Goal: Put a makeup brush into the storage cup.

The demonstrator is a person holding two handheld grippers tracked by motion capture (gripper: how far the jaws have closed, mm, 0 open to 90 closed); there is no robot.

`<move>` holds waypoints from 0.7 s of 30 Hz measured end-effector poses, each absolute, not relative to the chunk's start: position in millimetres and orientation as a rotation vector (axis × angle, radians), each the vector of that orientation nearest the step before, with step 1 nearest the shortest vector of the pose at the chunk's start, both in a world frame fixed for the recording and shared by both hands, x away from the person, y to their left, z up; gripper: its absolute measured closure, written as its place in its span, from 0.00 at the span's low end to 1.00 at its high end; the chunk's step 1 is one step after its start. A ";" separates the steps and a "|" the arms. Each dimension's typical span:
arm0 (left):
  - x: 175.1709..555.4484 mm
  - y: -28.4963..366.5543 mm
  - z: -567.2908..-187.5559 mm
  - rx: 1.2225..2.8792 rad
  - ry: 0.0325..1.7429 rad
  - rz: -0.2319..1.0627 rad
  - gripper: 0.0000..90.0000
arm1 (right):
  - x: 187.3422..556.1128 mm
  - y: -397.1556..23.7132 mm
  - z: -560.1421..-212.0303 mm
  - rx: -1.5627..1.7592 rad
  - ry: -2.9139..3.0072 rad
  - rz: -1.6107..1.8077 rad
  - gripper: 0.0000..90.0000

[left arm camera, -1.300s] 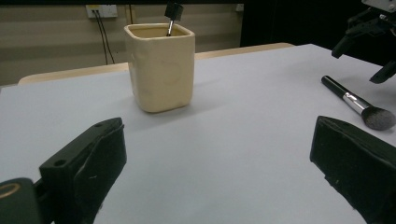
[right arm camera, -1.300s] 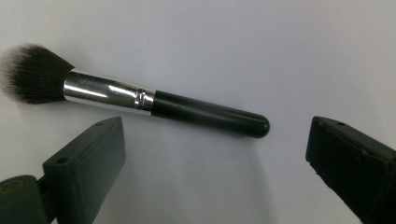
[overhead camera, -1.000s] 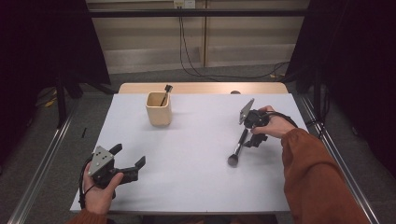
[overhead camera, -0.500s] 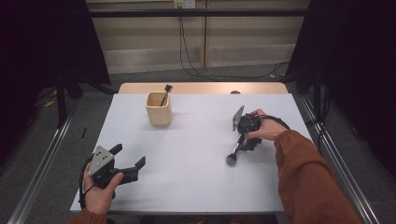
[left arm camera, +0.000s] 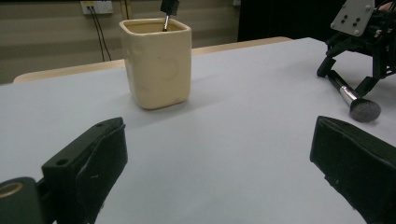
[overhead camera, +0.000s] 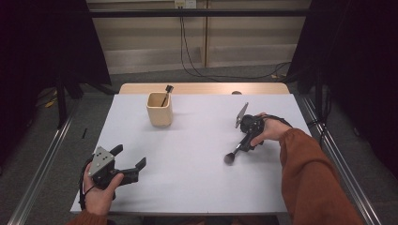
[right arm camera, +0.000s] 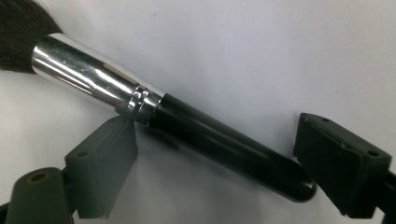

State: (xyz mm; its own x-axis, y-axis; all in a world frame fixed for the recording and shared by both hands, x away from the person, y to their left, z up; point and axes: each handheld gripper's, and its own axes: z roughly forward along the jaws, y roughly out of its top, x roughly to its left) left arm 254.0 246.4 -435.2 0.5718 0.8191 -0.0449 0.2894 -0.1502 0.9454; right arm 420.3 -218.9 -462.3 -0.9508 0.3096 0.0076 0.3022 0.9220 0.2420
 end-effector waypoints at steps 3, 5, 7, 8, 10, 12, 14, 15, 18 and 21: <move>253.7 246.3 -435.2 1.708 0.929 0.604 0.05 | 419.7 -216.8 -460.2 0.478 3.069 0.348 0.21; 253.1 246.5 -435.0 1.709 0.928 0.605 0.05 | 419.7 -217.1 -458.6 0.458 3.075 0.352 0.28; 252.9 246.8 -435.2 1.708 0.928 0.604 0.05 | 418.3 -218.0 -457.3 0.455 3.083 0.365 0.34; 252.9 246.8 -435.4 1.710 0.930 0.605 0.04 | 417.5 -218.3 -456.4 0.462 3.084 0.350 0.37; 253.0 246.4 -435.8 1.719 0.932 0.611 0.04 | 415.8 -218.1 -454.7 0.445 3.090 0.330 0.44; 253.2 246.8 -436.0 1.724 0.931 0.608 0.04 | 415.6 -218.9 -452.9 0.414 3.108 0.306 0.53; 253.3 247.2 -436.1 1.719 0.932 0.606 0.04 | 415.2 -218.8 -452.0 0.414 3.113 0.286 0.58; 253.3 247.6 -436.1 1.722 0.932 0.607 0.04 | 415.5 -218.6 -451.7 0.401 3.118 0.277 0.59; 253.0 247.9 -436.0 1.723 0.931 0.607 0.04 | 415.6 -217.1 -450.7 0.376 3.127 0.237 0.65; 253.0 247.7 -435.9 1.723 0.929 0.607 0.04 | 415.0 -215.6 -449.9 0.377 3.136 0.215 0.73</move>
State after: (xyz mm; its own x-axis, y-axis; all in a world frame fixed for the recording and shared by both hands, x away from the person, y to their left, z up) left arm 253.0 247.7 -435.9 0.5716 0.8196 -0.0387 0.2940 -0.1606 0.9422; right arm 415.0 -215.6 -449.9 -0.9713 0.2342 0.0405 0.2376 0.9624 0.1319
